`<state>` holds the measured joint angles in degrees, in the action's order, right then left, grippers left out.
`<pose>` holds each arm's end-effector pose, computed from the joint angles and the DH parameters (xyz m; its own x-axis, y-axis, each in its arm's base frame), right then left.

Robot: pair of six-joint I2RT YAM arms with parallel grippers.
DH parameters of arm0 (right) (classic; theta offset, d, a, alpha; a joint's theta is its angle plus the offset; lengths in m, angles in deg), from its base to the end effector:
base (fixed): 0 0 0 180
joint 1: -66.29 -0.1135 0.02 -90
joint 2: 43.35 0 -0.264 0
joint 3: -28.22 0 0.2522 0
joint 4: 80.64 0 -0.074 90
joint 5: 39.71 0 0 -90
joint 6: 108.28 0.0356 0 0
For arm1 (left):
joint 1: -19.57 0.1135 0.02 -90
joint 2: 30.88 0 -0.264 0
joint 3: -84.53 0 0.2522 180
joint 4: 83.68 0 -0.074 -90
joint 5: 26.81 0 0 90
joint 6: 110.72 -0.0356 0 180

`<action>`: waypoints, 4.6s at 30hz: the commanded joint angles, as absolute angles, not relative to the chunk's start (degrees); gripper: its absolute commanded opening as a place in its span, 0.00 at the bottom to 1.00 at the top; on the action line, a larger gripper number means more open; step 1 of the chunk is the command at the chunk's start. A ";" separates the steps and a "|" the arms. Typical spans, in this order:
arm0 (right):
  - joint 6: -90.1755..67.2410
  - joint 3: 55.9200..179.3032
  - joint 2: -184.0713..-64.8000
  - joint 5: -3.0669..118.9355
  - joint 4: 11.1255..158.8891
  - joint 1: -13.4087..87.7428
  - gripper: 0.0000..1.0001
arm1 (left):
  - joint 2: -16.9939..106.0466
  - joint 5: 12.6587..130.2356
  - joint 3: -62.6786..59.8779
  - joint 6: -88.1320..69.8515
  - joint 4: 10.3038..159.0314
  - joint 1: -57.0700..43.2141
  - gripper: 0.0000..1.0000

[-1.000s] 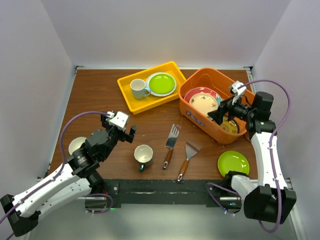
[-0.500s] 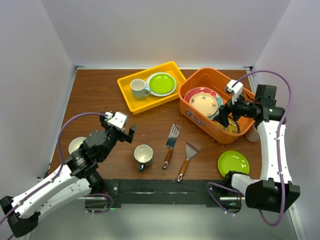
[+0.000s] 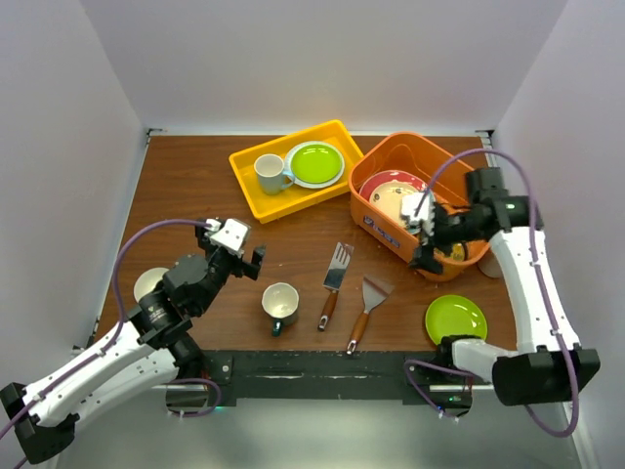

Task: Place the mixed dishes into the plastic bin
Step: Pick up the plate from the corner of the board.

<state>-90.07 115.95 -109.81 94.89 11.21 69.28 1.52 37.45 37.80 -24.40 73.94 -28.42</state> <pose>0.1896 0.0151 0.3557 -0.0607 -0.6741 -0.7361 -0.9469 0.2723 -0.1712 0.1095 -0.0985 0.3025 -0.0690 0.1630 -0.9842 0.3867 0.9138 0.1242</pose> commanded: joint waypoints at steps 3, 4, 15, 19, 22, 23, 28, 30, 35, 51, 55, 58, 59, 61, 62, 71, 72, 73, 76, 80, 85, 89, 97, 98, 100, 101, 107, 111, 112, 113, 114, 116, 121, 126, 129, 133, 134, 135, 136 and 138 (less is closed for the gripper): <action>-84.12 114.75 -110.76 85.29 14.14 44.70 0.99 | 1.64 36.82 37.99 -24.59 76.23 -27.63 1.00; -84.81 114.40 -111.90 84.58 14.67 41.19 0.99 | 1.55 36.56 38.07 -24.59 76.15 -27.54 1.00; -107.22 110.98 -118.94 75.26 5.28 29.21 0.99 | 1.38 34.18 38.51 -25.03 76.50 -26.49 1.00; -109.94 107.73 -120.08 71.57 5.01 26.66 0.99 | 1.38 34.01 38.69 -25.12 76.50 -25.78 1.00; -110.48 104.83 -120.17 70.33 5.36 24.38 0.99 | 1.64 34.09 38.69 -25.20 76.59 -25.34 1.00; -110.48 104.21 -120.17 69.98 5.45 23.94 0.98 | 1.73 34.09 38.69 -25.12 76.59 -25.25 1.00; -110.83 99.11 -119.91 65.77 6.94 21.47 0.96 | 1.99 34.27 38.69 -25.12 76.59 -24.73 1.00; -111.01 96.92 -119.82 64.36 7.29 20.86 0.96 | 2.08 34.36 38.69 -25.11 76.59 -24.55 1.00; -111.80 94.10 -119.65 63.21 7.56 18.92 0.91 | 1.99 34.53 38.69 -25.20 76.59 -24.37 1.00; -113.73 85.57 -121.75 50.66 11.16 17.16 0.77 | 1.73 35.24 38.60 -25.20 76.50 -23.85 1.00; -114.26 85.22 -123.33 49.51 11.60 17.16 0.73 | 1.55 35.32 38.60 -25.11 76.59 -23.85 1.00; -114.52 84.34 -124.56 46.79 12.74 17.16 0.69 | 1.29 35.24 38.60 -25.20 76.59 -23.85 1.00; -114.70 83.99 -124.74 46.34 13.09 17.25 0.67 | 1.20 35.24 38.60 -25.12 76.59 -23.85 1.00; -114.96 83.73 -125.62 45.64 13.71 17.42 0.65 | 1.03 35.24 38.60 -25.12 76.59 -23.85 1.00; -115.05 83.38 -125.97 45.37 13.88 17.60 0.63 | 1.02 35.24 38.60 -25.20 76.50 -23.85 1.00; -118.47 82.58 -128.52 41.60 16.08 22.78 0.54 | 1.02 35.41 38.60 -25.11 76.59 -23.76 1.00; -118.74 82.41 -128.78 41.42 16.34 23.22 0.53 | 1.02 35.41 38.60 -25.20 76.59 -23.76 1.00; -119.00 82.23 -129.05 41.16 16.69 23.58 0.52 | 1.02 35.41 38.60 -25.12 76.67 -23.76 1.00; -119.97 81.88 -130.01 40.71 17.49 24.89 0.49 | 0.94 35.32 38.60 -25.20 76.59 -23.76 1.00; -120.93 81.18 -130.98 40.10 18.71 26.30 0.44 | 1.03 35.32 38.60 -25.20 76.59 -23.76 1.00; -121.29 80.39 -132.38 39.83 19.60 27.01 0.35 | 1.02 35.32 38.69 -25.20 76.67 -23.76 1.00; -122.69 79.68 -131.51 40.36 20.47 27.09 0.03 | 1.11 35.24 38.69 -25.20 76.68 -23.67 1.00; -123.31 82.22 -130.02 42.29 19.51 27.01 0.00 | 1.03 35.32 38.69 -25.20 76.68 -23.67 1.00; -123.31 83.01 -129.58 43.51 18.29 27.01 0.00 | 1.02 35.32 38.69 -25.20 76.68 -23.67 1.00; -123.49 85.64 -128.88 44.23 17.05 27.01 0.00 | 1.11 35.32 38.69 -25.29 76.67 -23.58 1.00; -123.49 86.62 -128.61 45.01 15.83 27.01 0.00 | 1.03 35.32 38.69 -25.20 76.68 -23.58 1.00; -122.87 94.26 -127.03 53.62 10.03 26.92 0.00 | 1.02 35.32 38.60 -25.20 76.59 -23.58 1.00; -122.26 97.26 -126.15 59.25 7.65 26.13 0.00 | 1.02 35.41 38.69 -25.12 76.67 -23.50 1.00; -122.00 98.04 -125.80 60.82 7.12 26.04 0.00 | 1.02 35.33 38.69 -25.20 76.68 -23.49 1.00; -121.82 98.49 -125.45 61.80 6.77 26.04 0.00 | 1.02 35.32 38.69 -25.20 76.59 -23.49 1.00; -121.64 99.01 -125.27 62.50 6.42 26.04 0.00 | 1.02 35.24 38.69 -25.20 76.59 -23.49 1.00; -121.20 100.60 -124.66 64.88 5.28 26.04 0.00 | 1.02 35.24 38.69 -25.20 76.59 -23.49 1.00; -119.54 104.55 -122.38 69.36 2.82 26.04 0.00 | 1.11 35.15 38.69 -25.20 76.59 -23.41 1.00; -115.76 107.54 -119.47 74.02 2.55 26.04 0.00 | 1.11 35.15 38.69 -25.11 76.59 -23.41 1.00; -113.13 109.65 -117.89 77.00 2.63 26.56 0.00 | 1.11 35.15 38.69 -25.11 76.59 -23.41 1.00; -110.04 112.90 -116.75 81.22 2.81 28.58 0.00 | 1.03 35.15 38.69 -25.20 76.50 -23.41 1.00; -109.69 114.12 -116.31 82.10 2.72 29.81 0.00 | 1.11 35.15 38.60 -25.12 76.59 -23.41 1.00; -108.12 114.66 -116.22 83.68 3.24 30.52 0.00 | 1.03 35.15 38.69 -25.11 76.59 -23.41 1.00; -107.41 115.19 -116.04 84.74 3.42 31.22 0.00 | 1.02 35.15 38.69 -25.20 76.59 -23.41 1.00; -106.27 116.68 -115.95 87.89 3.34 33.59 0.00 | 1.02 35.15 38.69 -25.20 76.59 -23.41 1.00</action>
